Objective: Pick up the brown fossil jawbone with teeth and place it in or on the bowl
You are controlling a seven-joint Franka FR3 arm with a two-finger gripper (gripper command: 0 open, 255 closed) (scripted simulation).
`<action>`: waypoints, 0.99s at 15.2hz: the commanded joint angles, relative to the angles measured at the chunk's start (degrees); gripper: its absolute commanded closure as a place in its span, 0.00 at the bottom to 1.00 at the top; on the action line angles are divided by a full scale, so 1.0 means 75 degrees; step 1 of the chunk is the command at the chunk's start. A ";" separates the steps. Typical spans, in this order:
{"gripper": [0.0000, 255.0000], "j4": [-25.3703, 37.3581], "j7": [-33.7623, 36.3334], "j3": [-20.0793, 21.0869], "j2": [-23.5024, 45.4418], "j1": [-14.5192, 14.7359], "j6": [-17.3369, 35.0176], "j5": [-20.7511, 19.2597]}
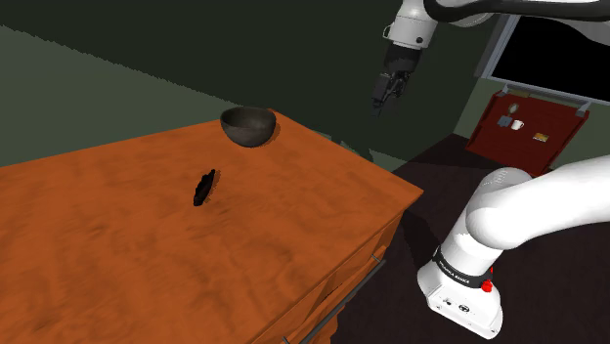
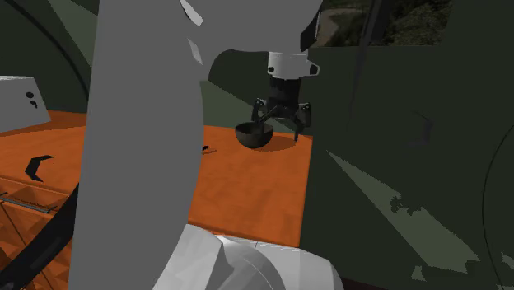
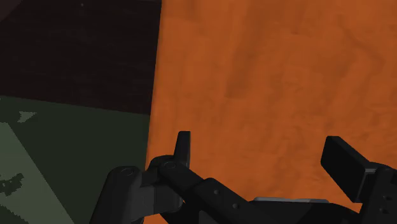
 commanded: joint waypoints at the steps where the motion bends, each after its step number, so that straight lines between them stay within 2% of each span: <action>1: 0.00 0.0000 0.0000 0.0000 0.0000 0.0000 0.0000 0.0000; 8: 0.00 -0.0293 0.2220 0.1402 0.0310 0.0079 0.0728 0.0827; 15: 0.00 0.0078 0.4423 0.2818 0.1346 0.0019 0.1585 0.1376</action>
